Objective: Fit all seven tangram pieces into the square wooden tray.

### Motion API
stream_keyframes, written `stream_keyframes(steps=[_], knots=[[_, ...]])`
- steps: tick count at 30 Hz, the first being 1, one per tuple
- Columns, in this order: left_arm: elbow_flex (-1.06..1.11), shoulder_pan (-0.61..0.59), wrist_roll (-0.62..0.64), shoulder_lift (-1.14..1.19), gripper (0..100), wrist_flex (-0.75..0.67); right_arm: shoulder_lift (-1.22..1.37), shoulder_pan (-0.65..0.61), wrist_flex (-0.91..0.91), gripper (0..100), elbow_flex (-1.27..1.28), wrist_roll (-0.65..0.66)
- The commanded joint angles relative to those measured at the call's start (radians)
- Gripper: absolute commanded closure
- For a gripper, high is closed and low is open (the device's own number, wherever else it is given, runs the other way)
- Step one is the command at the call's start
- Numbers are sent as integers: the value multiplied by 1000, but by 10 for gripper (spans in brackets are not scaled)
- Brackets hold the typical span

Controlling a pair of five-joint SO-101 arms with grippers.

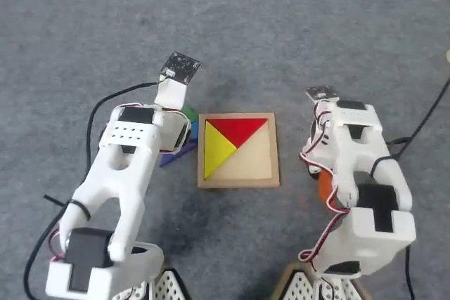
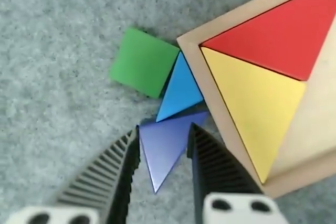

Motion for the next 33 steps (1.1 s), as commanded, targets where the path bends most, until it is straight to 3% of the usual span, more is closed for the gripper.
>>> stream_keyframes(steps=[1,9,16,27,33], knots=[[-30,-8,8,-44,855,-17,-5,36,-2,963,-103,9],[-30,-8,8,-44,855,-17,-4,113,156,964,-310,17],[-22,-8,5,-44,855,-18,-10,62,407,892,-276,118],[-22,-8,5,-44,855,-18,-59,33,237,887,77,242],[-22,-8,5,-44,855,-18,50,41,117,887,69,193]])
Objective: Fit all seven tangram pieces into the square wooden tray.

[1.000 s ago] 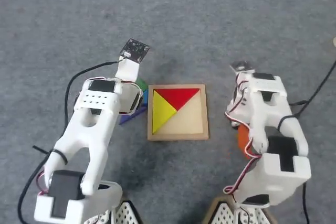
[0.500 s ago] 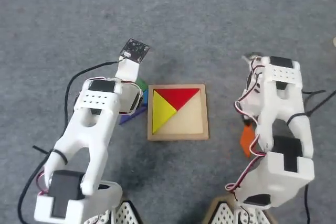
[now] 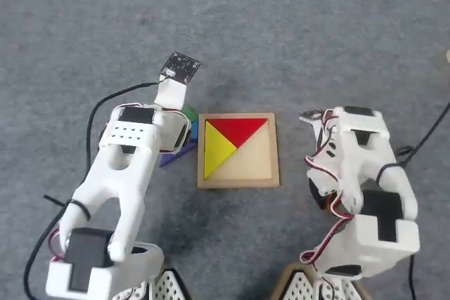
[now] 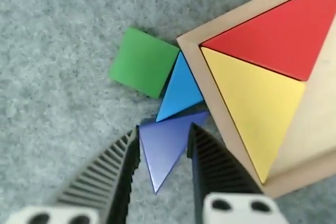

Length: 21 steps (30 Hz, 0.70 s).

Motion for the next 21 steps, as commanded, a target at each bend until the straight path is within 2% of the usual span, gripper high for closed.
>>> stream_keyframes(steps=[1,15,21], knots=[[-22,-8,5,-44,855,-18,84,-4,-99,887,-32,-40],[-21,-8,6,-44,855,-18,151,-2,-127,890,-436,-201],[-21,-8,6,-44,855,-18,145,-21,19,888,-499,-218]])
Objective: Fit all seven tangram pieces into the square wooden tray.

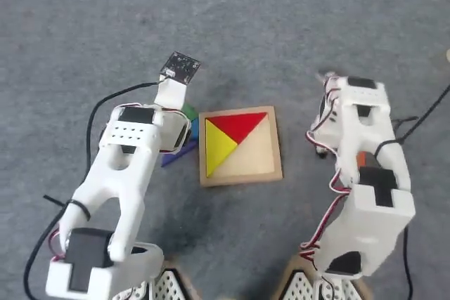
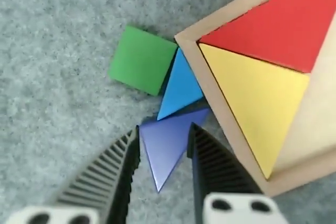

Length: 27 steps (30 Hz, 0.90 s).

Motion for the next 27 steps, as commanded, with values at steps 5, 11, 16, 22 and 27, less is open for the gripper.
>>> stream_keyframes(steps=[5,11,16,22,27], knots=[[-21,-8,6,-44,855,-18,-76,-12,16,887,28,-12],[-21,-8,8,-44,855,-18,-165,-47,-127,887,126,-21],[-21,-8,9,-44,855,-18,-222,-124,-317,887,269,-60],[-21,-6,9,-44,855,-18,-196,-153,-323,887,336,-61],[-2,-6,11,-44,855,-38,-134,-179,-262,887,371,-38]])
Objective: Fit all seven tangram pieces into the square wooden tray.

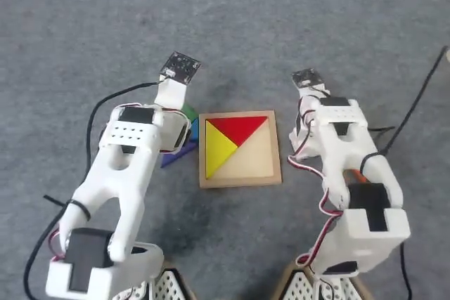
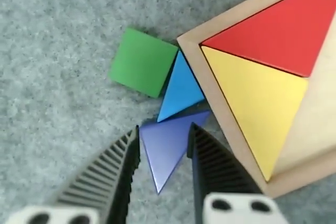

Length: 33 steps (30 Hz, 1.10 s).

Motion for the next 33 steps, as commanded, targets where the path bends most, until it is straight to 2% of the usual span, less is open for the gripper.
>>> stream_keyframes(steps=[1,7,10,14,24,33], knots=[[13,-6,11,-44,855,-60,19,-36,35,887,48,26],[62,-5,11,-46,855,-138,-119,2,42,887,75,-68],[71,-6,11,-44,855,-147,-265,108,44,886,104,-127],[96,-8,9,-44,855,-186,-357,237,16,885,170,-130],[137,-3,9,-44,855,-244,-251,318,-51,794,104,-137],[137,2,9,-44,855,-244,-74,340,-48,793,-28,-135]])
